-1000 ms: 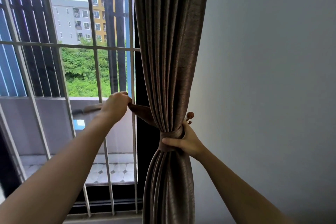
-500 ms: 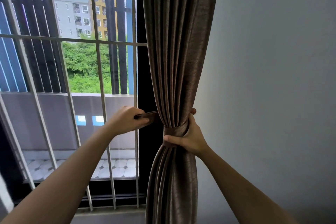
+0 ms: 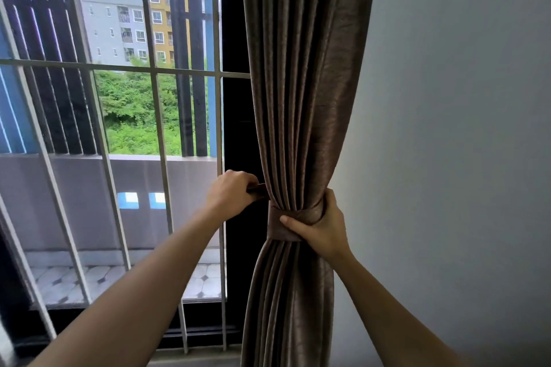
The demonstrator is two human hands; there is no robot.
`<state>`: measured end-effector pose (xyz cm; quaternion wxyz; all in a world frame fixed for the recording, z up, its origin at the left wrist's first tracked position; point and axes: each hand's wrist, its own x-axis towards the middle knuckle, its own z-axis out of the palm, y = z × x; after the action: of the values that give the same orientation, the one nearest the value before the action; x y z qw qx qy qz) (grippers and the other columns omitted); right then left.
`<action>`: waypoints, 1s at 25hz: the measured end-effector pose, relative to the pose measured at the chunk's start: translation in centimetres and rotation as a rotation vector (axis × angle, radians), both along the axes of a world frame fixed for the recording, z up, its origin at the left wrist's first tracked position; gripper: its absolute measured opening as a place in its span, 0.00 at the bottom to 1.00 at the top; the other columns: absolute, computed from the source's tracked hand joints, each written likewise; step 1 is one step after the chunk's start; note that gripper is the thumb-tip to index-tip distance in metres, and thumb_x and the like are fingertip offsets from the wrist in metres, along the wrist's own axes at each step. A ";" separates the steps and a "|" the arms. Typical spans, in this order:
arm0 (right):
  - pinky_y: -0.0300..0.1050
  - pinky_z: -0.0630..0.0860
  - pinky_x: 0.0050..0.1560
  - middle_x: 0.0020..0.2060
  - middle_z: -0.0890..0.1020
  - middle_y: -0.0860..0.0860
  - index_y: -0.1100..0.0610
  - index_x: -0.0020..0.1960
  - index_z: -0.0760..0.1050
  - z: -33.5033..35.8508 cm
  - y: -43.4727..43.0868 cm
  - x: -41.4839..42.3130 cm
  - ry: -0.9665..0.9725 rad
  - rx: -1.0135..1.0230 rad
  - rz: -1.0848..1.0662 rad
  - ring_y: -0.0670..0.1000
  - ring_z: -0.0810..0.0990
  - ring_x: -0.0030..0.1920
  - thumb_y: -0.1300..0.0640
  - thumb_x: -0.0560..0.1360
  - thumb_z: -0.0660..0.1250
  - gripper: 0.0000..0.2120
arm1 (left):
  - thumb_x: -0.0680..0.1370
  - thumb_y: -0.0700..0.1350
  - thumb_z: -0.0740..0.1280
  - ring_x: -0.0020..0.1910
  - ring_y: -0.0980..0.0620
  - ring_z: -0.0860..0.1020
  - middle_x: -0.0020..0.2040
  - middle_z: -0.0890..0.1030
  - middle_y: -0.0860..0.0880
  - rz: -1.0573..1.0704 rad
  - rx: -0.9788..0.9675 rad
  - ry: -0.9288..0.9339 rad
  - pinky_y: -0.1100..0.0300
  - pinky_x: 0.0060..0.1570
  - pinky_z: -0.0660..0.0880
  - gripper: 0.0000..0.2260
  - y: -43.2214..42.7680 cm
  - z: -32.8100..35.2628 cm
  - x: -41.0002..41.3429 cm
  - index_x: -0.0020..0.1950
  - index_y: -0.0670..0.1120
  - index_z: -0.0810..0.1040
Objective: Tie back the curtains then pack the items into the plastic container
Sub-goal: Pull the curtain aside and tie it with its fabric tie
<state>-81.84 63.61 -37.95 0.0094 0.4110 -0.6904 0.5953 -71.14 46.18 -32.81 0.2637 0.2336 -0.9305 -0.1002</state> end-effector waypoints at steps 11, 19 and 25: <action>0.54 0.71 0.65 0.67 0.71 0.48 0.48 0.75 0.45 -1.3 -3.6 -0.1 -0.003 0.104 -0.238 0.52 0.74 0.64 0.36 0.56 0.76 0.60 | 0.70 0.41 0.67 0.41 0.41 0.79 0.38 0.79 0.44 -0.039 0.091 0.067 0.52 0.39 0.77 0.02 -1.5 -2.2 -2.1 0.38 0.47 0.76; 0.58 0.63 0.71 0.71 0.67 0.49 0.48 0.75 0.45 -0.8 -4.3 0.6 0.124 0.133 -0.264 0.53 0.69 0.69 0.35 0.58 0.75 0.58 | 0.74 0.47 0.68 0.38 0.49 0.81 0.39 0.83 0.49 -0.148 0.071 0.101 0.55 0.38 0.77 0.07 -3.8 -2.2 -0.5 0.49 0.46 0.80; 0.41 0.77 0.54 0.52 0.77 0.40 0.50 0.74 0.53 -0.2 -3.3 1.0 -0.020 0.112 -0.033 0.39 0.77 0.49 0.50 0.63 0.77 0.48 | 0.77 0.54 0.65 0.38 0.38 0.80 0.38 0.81 0.40 0.131 -0.199 0.070 0.57 0.34 0.65 0.14 -6.5 -1.4 3.8 0.46 0.43 0.80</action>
<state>-80.86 60.32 -38.14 -0.0107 0.3933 -0.7296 0.5594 -67.35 39.68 -34.17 0.3240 0.2629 -0.9088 0.0021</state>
